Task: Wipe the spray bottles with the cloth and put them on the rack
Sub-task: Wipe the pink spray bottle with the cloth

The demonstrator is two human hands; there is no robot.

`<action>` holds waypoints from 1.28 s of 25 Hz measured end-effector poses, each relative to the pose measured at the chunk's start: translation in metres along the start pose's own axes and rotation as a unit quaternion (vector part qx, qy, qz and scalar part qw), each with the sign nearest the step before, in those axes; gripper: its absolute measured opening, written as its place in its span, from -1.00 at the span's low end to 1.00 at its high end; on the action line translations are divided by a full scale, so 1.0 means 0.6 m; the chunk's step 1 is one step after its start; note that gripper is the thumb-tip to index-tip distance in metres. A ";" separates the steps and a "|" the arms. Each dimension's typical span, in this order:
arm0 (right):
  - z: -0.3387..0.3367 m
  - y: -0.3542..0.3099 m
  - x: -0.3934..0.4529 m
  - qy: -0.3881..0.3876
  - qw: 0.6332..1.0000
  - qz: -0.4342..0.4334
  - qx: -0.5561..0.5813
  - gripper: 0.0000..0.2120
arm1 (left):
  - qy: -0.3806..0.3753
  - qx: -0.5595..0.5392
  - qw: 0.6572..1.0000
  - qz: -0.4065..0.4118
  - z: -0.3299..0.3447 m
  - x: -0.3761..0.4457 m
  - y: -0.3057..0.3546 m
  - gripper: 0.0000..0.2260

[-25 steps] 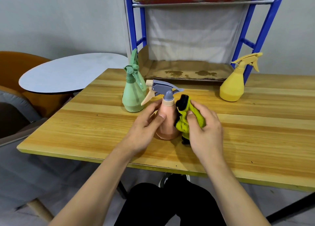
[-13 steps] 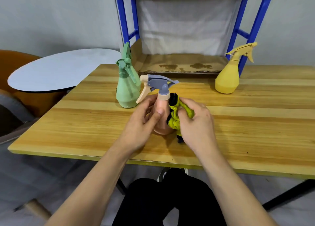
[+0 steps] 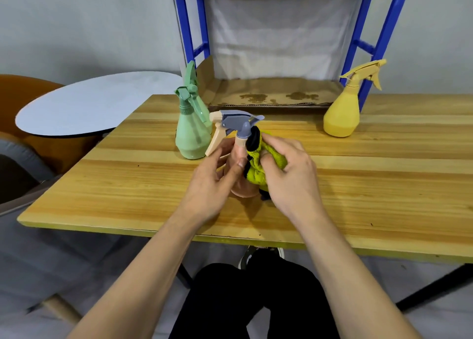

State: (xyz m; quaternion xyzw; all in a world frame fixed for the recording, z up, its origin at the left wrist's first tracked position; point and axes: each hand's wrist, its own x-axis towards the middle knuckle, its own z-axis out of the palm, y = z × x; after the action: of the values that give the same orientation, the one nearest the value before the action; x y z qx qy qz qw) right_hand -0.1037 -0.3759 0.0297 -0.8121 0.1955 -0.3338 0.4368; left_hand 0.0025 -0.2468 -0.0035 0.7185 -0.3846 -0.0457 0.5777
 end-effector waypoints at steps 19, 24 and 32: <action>-0.004 0.041 -0.053 0.092 0.991 0.046 0.086 -0.67 | -0.012 0.039 0.999 -0.007 -0.020 0.004 0.018 -0.63; 0.011 0.005 -0.037 0.051 0.998 -0.008 0.030 -0.64 | 0.033 0.031 0.999 0.024 -0.003 -0.002 0.033 -0.69; -0.011 0.008 -0.027 0.018 0.999 0.041 -0.006 -0.65 | 0.043 0.033 0.998 0.020 0.002 -0.006 0.038 -0.64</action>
State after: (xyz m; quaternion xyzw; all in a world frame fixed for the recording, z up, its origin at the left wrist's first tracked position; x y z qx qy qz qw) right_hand -0.1197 -0.3726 0.0225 -0.7998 0.2390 -0.3289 0.4415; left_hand -0.0120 -0.2464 0.0143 0.7305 -0.3751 0.0101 0.5705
